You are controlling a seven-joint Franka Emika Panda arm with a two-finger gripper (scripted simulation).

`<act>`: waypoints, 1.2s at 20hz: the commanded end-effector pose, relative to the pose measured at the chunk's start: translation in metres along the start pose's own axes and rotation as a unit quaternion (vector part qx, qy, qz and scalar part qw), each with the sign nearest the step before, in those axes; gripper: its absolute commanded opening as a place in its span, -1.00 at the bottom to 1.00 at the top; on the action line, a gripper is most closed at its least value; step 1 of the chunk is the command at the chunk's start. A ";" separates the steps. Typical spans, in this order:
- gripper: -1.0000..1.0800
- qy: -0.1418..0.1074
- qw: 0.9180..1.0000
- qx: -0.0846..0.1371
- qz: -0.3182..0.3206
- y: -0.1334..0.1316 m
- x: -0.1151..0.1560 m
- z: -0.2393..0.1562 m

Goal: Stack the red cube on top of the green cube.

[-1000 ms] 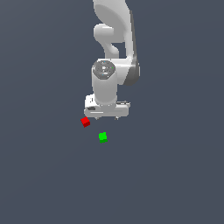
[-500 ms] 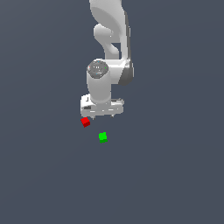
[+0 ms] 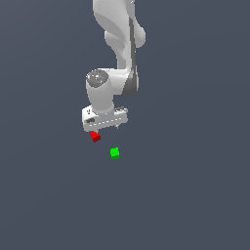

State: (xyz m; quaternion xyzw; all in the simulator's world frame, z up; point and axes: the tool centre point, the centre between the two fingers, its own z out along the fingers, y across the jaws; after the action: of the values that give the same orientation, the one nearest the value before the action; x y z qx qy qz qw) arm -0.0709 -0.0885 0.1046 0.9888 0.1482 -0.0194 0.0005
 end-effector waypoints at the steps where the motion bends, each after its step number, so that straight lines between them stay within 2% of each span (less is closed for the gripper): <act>1: 0.92 0.003 1.000 -0.001 -0.023 0.009 -0.007 0.005; 13: 0.92 0.015 0.994 -0.004 -0.112 0.052 -0.030 0.028; 24: 0.92 0.019 0.990 -0.005 -0.143 0.068 -0.034 0.036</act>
State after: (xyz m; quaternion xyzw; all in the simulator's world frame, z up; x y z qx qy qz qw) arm -0.0853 -0.1630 0.0704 0.9584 0.2855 -0.0004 0.0001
